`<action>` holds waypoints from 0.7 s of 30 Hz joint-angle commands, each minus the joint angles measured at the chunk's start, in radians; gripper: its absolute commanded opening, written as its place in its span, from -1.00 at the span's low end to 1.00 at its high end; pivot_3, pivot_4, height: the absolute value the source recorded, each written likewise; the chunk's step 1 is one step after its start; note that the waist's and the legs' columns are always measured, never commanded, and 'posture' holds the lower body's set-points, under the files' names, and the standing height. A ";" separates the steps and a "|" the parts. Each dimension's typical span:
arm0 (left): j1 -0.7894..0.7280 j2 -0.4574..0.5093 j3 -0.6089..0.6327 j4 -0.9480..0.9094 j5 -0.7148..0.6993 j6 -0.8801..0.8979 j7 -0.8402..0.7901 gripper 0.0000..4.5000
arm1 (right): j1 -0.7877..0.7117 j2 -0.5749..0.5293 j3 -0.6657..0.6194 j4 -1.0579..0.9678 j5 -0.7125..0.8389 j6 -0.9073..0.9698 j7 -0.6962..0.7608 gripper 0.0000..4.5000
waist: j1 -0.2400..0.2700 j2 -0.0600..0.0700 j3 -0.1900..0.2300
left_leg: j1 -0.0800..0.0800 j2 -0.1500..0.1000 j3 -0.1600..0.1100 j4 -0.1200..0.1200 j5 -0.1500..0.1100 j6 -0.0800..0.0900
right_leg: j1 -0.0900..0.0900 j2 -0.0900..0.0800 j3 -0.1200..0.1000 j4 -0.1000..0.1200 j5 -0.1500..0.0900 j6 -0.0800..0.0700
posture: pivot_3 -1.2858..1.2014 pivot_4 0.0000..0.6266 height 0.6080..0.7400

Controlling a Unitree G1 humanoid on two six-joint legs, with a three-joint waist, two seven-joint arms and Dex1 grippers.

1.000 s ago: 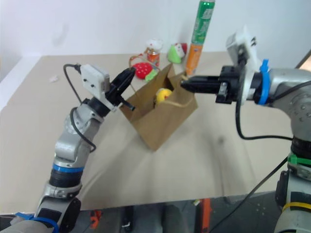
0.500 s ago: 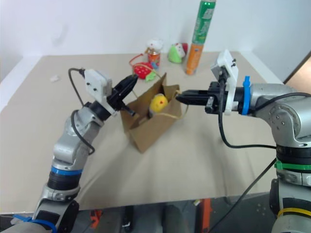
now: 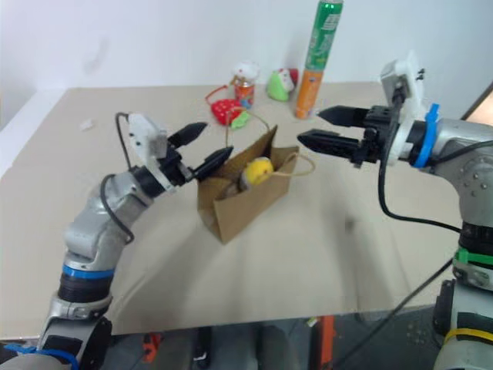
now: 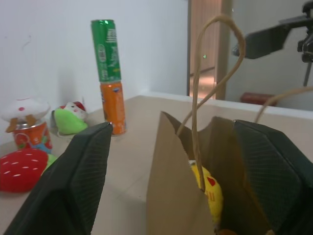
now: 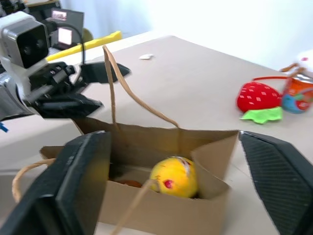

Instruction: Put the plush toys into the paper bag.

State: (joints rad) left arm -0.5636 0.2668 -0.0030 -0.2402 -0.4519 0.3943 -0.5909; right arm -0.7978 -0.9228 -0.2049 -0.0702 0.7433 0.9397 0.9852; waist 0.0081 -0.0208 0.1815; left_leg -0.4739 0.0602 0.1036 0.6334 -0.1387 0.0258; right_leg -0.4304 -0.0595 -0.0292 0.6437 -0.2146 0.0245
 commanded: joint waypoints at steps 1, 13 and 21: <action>-0.007 0.092 0.086 -0.100 -0.171 0.087 -0.110 0.97 | 0.133 -0.132 -0.053 0.001 -0.005 -0.003 0.122 1.00 | 0.001 0.000 0.000 | 0.000 0.000 0.000 0.000 0.000 0.000 | 0.000 0.000 0.000 0.000 0.000 0.000 | 0.03 -0.52 1.00; 0.092 0.319 0.147 -0.223 -0.346 0.241 -0.219 1.00 | 0.270 -0.111 0.032 -0.332 0.163 0.061 0.169 0.60 | -0.007 0.000 0.000 | 0.002 0.002 -0.002 0.000 -0.001 -0.003 | 0.000 0.004 0.000 0.001 0.001 -0.003 | 0.03 -0.52 1.00; 0.259 0.338 0.128 -0.318 -0.238 0.137 -0.202 1.00 | 0.169 0.139 0.204 -0.449 0.135 0.042 -0.034 -0.79 | -0.001 -0.001 0.000 | 0.003 0.002 -0.002 0.000 -0.002 -0.006 | -0.004 -0.001 -0.002 0.000 0.001 -0.003 | 0.03 -0.52 1.00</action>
State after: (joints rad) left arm -0.3149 0.6053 0.1136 -0.5111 -0.7133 0.5761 -0.8062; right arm -0.6152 -0.7983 -0.0107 -0.4802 0.8880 0.9992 0.9885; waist 0.0076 -0.0218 0.1815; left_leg -0.4721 0.0615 0.1021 0.6334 -0.1403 0.0194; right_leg -0.4355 -0.0612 -0.0313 0.6439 -0.2137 0.0213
